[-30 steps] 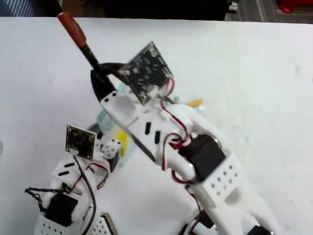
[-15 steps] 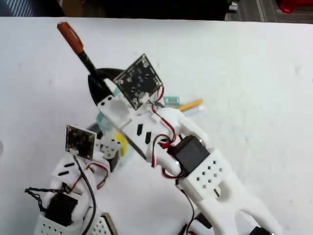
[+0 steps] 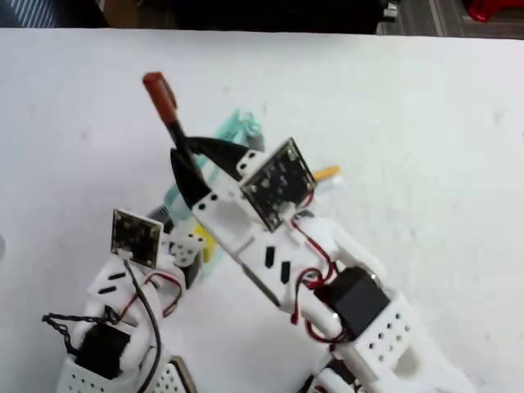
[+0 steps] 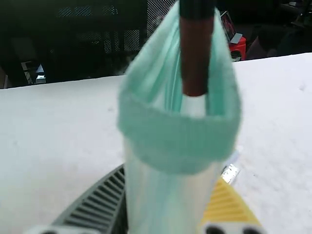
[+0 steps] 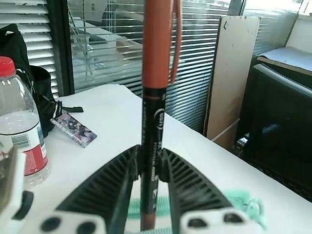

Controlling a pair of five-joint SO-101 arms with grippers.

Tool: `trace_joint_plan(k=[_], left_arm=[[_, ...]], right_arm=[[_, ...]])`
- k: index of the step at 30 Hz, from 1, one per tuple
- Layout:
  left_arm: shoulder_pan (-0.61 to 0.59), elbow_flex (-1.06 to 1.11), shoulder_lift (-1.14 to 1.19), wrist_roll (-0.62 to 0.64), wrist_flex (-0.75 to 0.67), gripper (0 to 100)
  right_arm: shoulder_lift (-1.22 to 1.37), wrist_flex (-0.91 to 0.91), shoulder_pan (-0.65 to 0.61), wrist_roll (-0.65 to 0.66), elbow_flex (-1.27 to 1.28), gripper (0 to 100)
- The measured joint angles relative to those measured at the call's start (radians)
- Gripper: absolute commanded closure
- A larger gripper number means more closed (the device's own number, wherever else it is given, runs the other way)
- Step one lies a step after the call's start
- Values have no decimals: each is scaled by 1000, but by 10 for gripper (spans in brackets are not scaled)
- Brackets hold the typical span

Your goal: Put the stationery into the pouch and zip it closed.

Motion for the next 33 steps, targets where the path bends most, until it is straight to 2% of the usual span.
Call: trace_joint_plan(k=[6, 12, 17, 24, 30, 33], left_arm=[[0, 0, 0, 0, 0, 831], [0, 0, 0, 0, 0, 831], [0, 0, 0, 0, 0, 831], [-14, 0, 0, 0, 0, 831], [-15, 0, 2, 0, 0, 831], [-15, 0, 2, 0, 0, 832]], right_arm=[[-3, 57, -2, 6, 3, 981], [-3, 72, -2, 117, 3, 971], [-3, 118, -3, 127, 3, 745], [-3, 199, -35, 137, 3, 776], [-3, 216, -28, 137, -54, 779], [-5, 249, 15, 137, -110, 779]])
